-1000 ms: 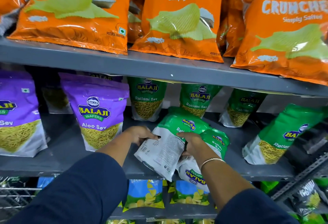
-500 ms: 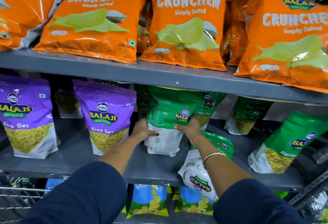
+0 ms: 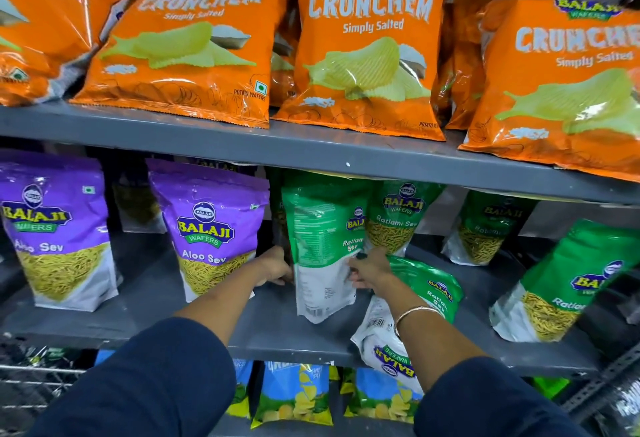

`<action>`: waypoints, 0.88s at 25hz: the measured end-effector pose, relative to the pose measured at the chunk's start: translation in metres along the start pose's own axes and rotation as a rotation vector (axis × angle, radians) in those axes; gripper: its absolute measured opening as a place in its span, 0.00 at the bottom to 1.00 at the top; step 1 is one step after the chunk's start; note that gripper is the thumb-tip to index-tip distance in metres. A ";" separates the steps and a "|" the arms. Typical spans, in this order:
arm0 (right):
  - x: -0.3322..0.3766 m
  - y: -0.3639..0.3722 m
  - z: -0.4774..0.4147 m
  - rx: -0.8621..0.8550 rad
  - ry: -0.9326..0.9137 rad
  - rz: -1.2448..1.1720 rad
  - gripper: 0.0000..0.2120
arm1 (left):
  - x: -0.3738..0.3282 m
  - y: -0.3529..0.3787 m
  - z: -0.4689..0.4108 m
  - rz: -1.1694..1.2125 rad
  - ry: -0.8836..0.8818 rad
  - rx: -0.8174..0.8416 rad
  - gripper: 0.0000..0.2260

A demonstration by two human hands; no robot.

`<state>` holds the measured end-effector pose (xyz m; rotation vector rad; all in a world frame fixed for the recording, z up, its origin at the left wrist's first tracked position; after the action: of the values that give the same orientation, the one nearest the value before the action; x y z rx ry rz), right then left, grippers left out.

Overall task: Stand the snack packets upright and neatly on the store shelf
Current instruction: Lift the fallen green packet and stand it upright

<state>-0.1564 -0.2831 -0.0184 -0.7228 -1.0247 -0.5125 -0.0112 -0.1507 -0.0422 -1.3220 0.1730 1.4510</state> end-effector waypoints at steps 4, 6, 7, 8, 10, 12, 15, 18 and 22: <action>-0.006 0.001 -0.012 0.237 -0.042 0.258 0.32 | -0.008 0.011 0.002 0.029 0.166 -0.019 0.32; -0.009 0.004 -0.011 0.295 -0.091 0.359 0.50 | -0.014 0.019 0.001 0.041 0.224 -0.072 0.39; -0.013 0.008 -0.017 0.301 -0.126 0.383 0.57 | -0.017 0.022 0.000 0.057 0.230 -0.078 0.41; -0.020 0.010 -0.028 0.287 -0.157 0.389 0.59 | -0.019 0.023 -0.002 0.068 0.220 -0.069 0.41; -0.019 0.008 -0.022 0.220 -0.196 0.316 0.55 | -0.021 0.017 -0.004 0.066 0.194 -0.046 0.39; -0.014 -0.001 -0.013 0.170 -0.217 0.220 0.43 | -0.019 0.006 -0.006 0.115 0.136 0.021 0.35; -0.009 -0.013 -0.010 0.165 -0.230 0.185 0.36 | -0.017 -0.002 -0.006 0.102 0.118 0.064 0.30; -0.008 -0.017 -0.013 0.130 -0.252 0.202 0.34 | -0.013 -0.001 -0.010 0.079 0.144 -0.048 0.33; -0.010 -0.020 -0.015 0.214 -0.248 0.118 0.37 | -0.009 0.003 -0.009 0.103 0.171 -0.110 0.40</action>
<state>-0.1655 -0.3068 -0.0262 -0.6610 -1.2385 -0.2090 -0.0101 -0.1632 -0.0398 -1.5480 0.2800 1.4492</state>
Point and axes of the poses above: each hand's wrist, its own z-axis away from the middle knuckle, its own y-axis out of the palm, x = y × z, the point moved 1 cm from there along -z, towards the middle knuckle, and after that the axes turned 5 degrees about -z, right-handed, at the moved point
